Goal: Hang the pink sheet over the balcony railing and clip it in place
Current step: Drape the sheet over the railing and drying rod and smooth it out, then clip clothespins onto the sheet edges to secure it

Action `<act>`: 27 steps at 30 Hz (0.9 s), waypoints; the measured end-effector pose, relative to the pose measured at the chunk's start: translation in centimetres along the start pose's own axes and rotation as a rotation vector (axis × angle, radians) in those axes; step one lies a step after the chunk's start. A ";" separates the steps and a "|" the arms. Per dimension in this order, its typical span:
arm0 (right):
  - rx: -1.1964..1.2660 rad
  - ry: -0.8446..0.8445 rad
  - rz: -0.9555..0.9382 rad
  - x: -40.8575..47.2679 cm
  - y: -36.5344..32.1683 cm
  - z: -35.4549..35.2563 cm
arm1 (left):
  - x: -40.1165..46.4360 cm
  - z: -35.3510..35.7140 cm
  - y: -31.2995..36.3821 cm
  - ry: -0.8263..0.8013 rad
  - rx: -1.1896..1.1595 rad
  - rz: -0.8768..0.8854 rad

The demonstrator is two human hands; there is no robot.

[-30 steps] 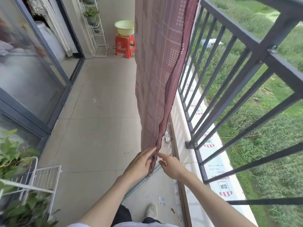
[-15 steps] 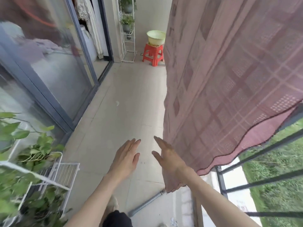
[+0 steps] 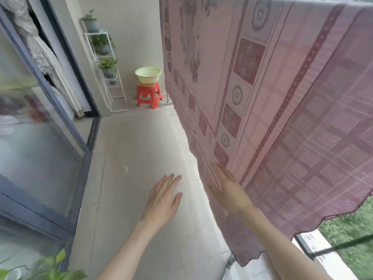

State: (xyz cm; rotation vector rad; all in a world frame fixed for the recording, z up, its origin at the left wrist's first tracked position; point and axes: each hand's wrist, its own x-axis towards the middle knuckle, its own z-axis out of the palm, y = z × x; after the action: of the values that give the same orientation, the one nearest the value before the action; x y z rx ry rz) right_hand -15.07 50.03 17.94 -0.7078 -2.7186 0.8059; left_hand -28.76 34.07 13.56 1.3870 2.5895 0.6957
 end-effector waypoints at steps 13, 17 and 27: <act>-0.121 0.353 0.674 -21.7 5.5 -2.1 | -1.6 8.4 14.0 -0.398 -0.155 0.713; -0.121 0.461 0.950 -29.2 4.2 0.1 | -4.4 11.6 17.5 -0.604 -0.171 0.938; 0.171 0.766 1.688 -43.6 -7.2 14.3 | -19.4 16.1 16.9 -1.079 -0.033 1.500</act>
State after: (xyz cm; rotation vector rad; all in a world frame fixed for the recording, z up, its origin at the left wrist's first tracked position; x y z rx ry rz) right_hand 14.89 16.21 7.14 -2.5277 -0.9021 0.6523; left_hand 0.22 31.74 4.83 2.4963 0.4976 -0.0620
